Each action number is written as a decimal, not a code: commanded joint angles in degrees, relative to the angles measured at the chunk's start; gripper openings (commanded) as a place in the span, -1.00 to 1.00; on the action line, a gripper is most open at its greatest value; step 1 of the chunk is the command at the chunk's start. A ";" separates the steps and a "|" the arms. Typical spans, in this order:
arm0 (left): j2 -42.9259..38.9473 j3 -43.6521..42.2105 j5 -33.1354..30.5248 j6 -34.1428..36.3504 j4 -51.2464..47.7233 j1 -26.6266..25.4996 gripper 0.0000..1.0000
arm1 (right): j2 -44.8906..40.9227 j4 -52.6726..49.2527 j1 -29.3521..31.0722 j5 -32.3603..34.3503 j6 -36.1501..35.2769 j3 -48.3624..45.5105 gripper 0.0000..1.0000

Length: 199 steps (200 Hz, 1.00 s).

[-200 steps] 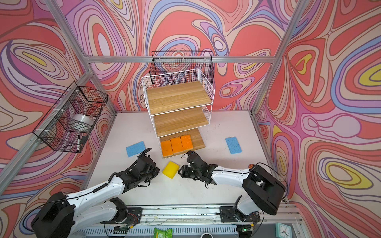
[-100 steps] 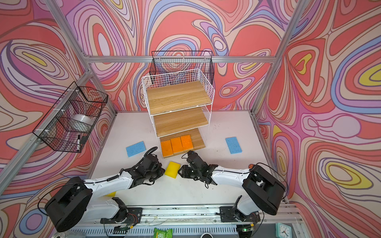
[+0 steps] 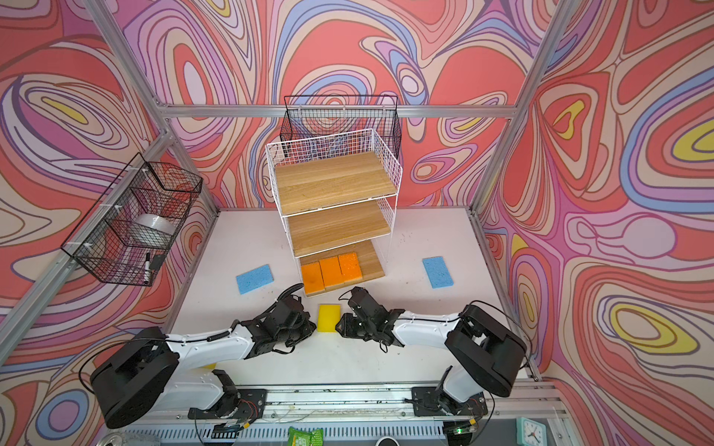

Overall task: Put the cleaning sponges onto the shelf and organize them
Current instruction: 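Close the right gripper on the yellow sponge while the left gripper steadies it, then lift the yellow sponge with the right gripper while the left gripper draws back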

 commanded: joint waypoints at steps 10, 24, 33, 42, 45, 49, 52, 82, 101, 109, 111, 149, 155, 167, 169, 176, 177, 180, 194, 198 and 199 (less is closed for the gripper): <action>1.00 0.12 -0.83 -0.87 0.94 -0.29 -1.00 | 1.82 0.33 0.36 -0.44 -0.56 1.06 -0.22; 1.22 0.22 -0.73 -0.88 1.01 -0.29 -1.00 | 2.63 0.56 0.35 -0.52 -0.79 1.64 -0.23; 1.31 0.23 -0.72 -0.82 1.03 -0.31 -1.00 | 3.22 0.73 0.36 -0.52 -0.87 1.94 -0.23; 1.32 0.22 -0.71 -0.85 1.08 -0.29 -1.00 | 3.84 0.77 0.36 -0.44 -1.02 2.13 -0.25; 1.31 0.22 -0.62 -0.86 1.06 -0.31 -1.00 | 4.07 0.77 0.34 -0.43 -1.07 2.21 -0.25; 1.31 0.22 -0.60 -0.88 1.12 -0.29 -1.00 | 4.31 0.92 0.33 -0.40 -1.06 2.39 -0.26; 1.31 0.22 -0.59 -0.83 1.11 -0.29 -1.00 | 4.50 0.91 0.36 -0.36 -1.06 2.39 -0.27; 0.67 0.22 -0.74 -0.72 0.45 -0.29 -1.00 | 4.65 0.78 0.36 1.20 -0.98 2.40 -0.43; -0.20 0.22 -1.11 -0.40 -0.39 -0.30 -1.00 | 4.29 0.69 0.36 1.91 -1.07 2.46 -0.55; -0.49 0.15 -1.24 -0.35 -0.63 -0.29 -1.00 | 4.09 0.69 0.36 2.02 -1.06 2.49 -0.60; -0.59 0.14 -1.32 -0.31 -0.75 -0.29 -1.00 | 4.11 0.73 0.32 1.99 -1.06 2.48 -0.62; -2.29 -0.44 -1.66 -0.35 -1.51 -0.30 -1.00 | 3.21 0.48 0.36 2.03 -1.16 2.65 -0.88; -2.71 -0.56 -1.81 -0.41 -1.89 -0.31 -1.00 | 2.89 0.16 0.29 2.03 -1.34 2.70 -0.92; -4.09 -0.71 -2.28 -0.11 -2.89 -0.28 -1.00 | 1.93 -0.87 0.36 2.28 -1.87 2.84 -0.99; -4.34 -0.65 -2.37 0.12 -3.09 -0.29 -1.00 | 1.73 -1.11 0.36 2.29 -1.97 2.84 -1.00; -5.24 -0.33 -2.53 0.86 -3.98 -0.29 -1.00 | 1.04 -1.90 0.36 2.54 -2.38 3.03 -1.00; -5.35 -0.27 -2.61 0.92 -4.11 -0.29 -1.00 | 0.95 -2.06 0.36 2.60 -2.42 3.02 -1.00; -5.77 -0.05 -2.76 1.50 -4.73 -0.29 -1.00 | 0.59 -2.40 0.36 2.71 -2.62 3.09 -1.00; -7.92 1.26 -3.56 3.40 -8.11 -0.29 -0.64 | -1.21 -4.29 0.36 3.36 -3.51 3.36 -1.00; -8.56 1.64 -3.84 3.94 -9.22 -0.29 -0.54 | -1.74 -4.77 0.34 3.51 -3.77 3.36 -1.00; -8.72 1.73 -3.88 4.05 -9.50 -0.29 -0.51 | -1.93 -4.90 0.35 3.56 -3.82 3.36 -1.00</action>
